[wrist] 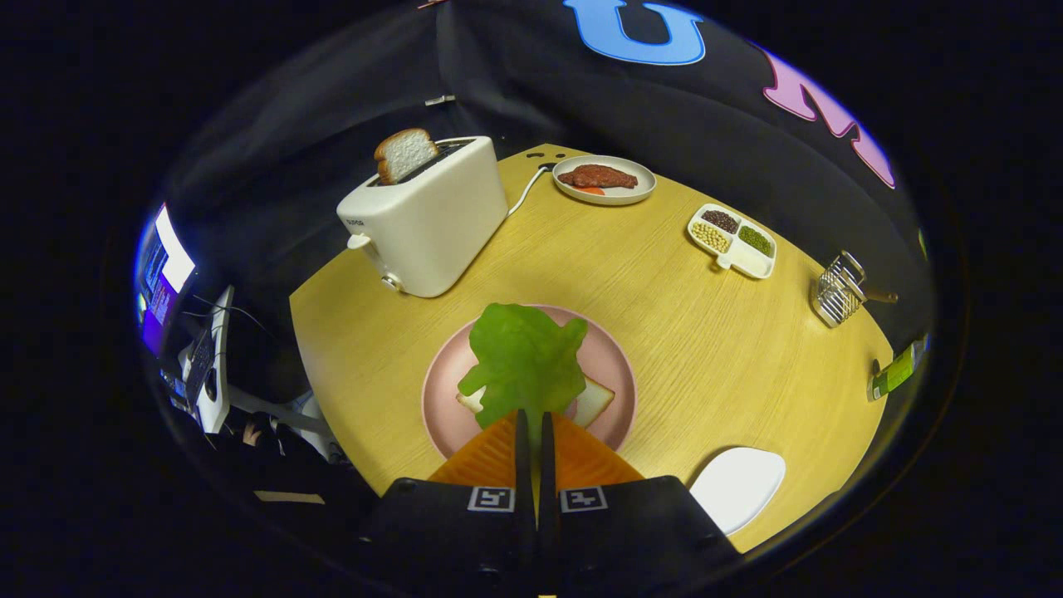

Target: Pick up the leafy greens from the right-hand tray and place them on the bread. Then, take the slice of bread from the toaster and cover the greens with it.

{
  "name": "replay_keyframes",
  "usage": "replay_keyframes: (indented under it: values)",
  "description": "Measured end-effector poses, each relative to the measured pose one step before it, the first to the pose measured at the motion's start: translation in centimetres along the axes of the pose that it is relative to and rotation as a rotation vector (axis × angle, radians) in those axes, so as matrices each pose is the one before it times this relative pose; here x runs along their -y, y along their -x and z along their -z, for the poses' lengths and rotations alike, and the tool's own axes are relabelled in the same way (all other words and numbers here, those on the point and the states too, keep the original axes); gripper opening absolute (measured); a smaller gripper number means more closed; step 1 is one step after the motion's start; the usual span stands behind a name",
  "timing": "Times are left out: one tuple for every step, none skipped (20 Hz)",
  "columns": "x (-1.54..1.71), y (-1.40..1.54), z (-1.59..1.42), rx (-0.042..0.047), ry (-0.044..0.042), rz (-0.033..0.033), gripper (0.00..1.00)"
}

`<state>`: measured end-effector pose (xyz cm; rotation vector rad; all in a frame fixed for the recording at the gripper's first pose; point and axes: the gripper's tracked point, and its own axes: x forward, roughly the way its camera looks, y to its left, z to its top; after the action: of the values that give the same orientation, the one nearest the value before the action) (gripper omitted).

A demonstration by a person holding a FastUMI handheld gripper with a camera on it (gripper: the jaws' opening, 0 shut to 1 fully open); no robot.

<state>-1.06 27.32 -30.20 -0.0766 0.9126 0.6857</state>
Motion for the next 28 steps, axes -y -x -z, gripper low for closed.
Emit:
replay_keyframes:
  values:
    - [-0.091,-0.347,-0.217,-0.00129,0.00411,0.00858,0.05]
    - [0.050,-0.487,-0.013,-0.00241,0.00572,0.01289,0.05]
    - [0.088,-0.469,0.094,-0.00514,0.00373,0.01033,0.05]
    - [0.308,-0.474,0.129,-0.01035,0.00270,0.01735,0.07]
    - [0.443,-0.408,0.305,-0.01006,-0.00003,0.02280,0.10]
    - [0.424,-0.318,0.120,-0.00091,0.00209,0.02317,0.28]
    - [0.113,-0.308,0.032,0.00094,-0.00227,0.01403,0.46]
    - [-0.109,-0.112,0.064,0.00246,-0.00728,0.00256,0.64]
    - [-0.024,0.129,-0.073,0.00468,-0.00481,0.00372,0.64]
    - [-0.077,0.141,-0.139,0.00652,-0.00026,0.00305,0.65]
    - [-0.062,0.190,-0.113,0.00694,0.00138,0.00386,0.65]
    - [-0.115,0.225,-0.197,0.00821,0.00007,0.00196,0.65]
    - [-0.195,0.350,-0.418,0.01204,-0.00302,0.00019,0.65]
    - [-0.296,0.456,-0.628,0.01613,-0.00971,-0.00242,0.65]
    - [-0.548,0.580,-1.060,0.02631,-0.01794,-0.00549,0.65]
    - [-0.574,0.572,-1.497,0.03472,-0.02230,-0.00758,0.65]
    - [-0.471,0.548,-1.755,0.03809,-0.02250,-0.00418,0.64]
    - [-0.631,0.409,-2.054,0.04090,-0.02246,-0.00689,0.65]
    - [-0.914,0.312,-2.004,0.03740,-0.02087,-0.00972,0.65]
    - [-0.802,0.168,-2.027,0.03308,-0.01499,-0.00778,0.65]
    - [-0.829,0.046,-1.959,0.02550,-0.00761,-0.01057,0.66]
    - [-0.920,-0.140,-1.780,0.02086,0.00121,-0.00673,0.65]
    - [-0.874,-0.026,-1.624,0.01867,0.00441,-0.01006,0.64]
    - [-1.070,-0.580,-1.498,0.01722,0.00801,-0.01283,0.64]
    - [-1.169,-0.334,-1.521,0.01896,0.00855,-0.01376,0.64]
    - [-1.215,-0.486,-1.259,0.01126,0.00835,-0.01374,0.64]
    - [-1.290,-0.576,-1.087,0.00820,0.00706,-0.01724,0.64]
    - [-1.137,-0.657,-0.914,0.00676,0.01200,-0.01115,0.65]
